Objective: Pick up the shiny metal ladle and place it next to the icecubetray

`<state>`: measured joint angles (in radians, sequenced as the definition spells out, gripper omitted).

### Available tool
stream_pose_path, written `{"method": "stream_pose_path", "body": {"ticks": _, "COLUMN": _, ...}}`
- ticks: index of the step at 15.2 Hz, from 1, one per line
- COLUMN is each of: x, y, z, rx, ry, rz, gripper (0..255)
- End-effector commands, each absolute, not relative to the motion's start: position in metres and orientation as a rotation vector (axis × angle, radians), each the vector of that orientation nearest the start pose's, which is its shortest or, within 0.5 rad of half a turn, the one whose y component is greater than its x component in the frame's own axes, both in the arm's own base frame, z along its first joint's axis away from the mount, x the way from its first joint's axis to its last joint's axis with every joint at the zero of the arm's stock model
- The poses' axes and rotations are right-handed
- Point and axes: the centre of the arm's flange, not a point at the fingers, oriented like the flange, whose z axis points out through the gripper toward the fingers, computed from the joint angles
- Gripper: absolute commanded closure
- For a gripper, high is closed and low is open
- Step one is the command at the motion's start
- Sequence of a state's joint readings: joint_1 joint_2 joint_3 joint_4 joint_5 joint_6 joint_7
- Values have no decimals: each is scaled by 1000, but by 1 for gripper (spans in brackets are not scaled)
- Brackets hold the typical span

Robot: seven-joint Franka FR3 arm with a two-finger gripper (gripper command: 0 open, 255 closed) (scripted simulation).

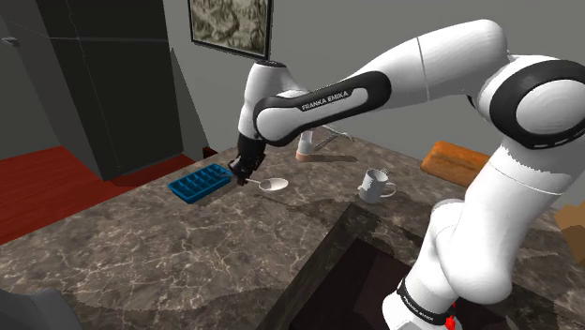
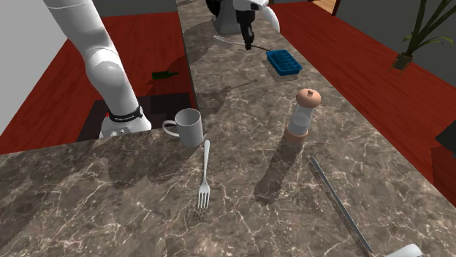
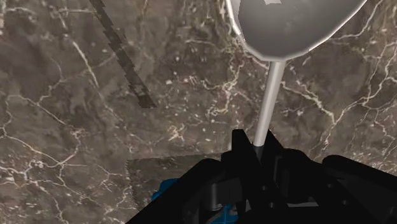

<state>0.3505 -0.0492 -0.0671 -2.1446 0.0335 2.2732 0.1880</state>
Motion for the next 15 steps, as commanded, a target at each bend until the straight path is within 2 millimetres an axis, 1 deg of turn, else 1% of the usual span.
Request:
{"method": "stream_pose_path", "body": {"ticks": 1, "x": 535, "y": 174, "z": 443, "rx": -3057, "ry": -114, "rz": -255, "gripper": 255}}
{"method": "stream_pose_path", "body": {"ticks": 15, "x": 612, "y": 342, "z": 444, "rx": -3057, "ry": -114, "rz": -255, "gripper": 255}}
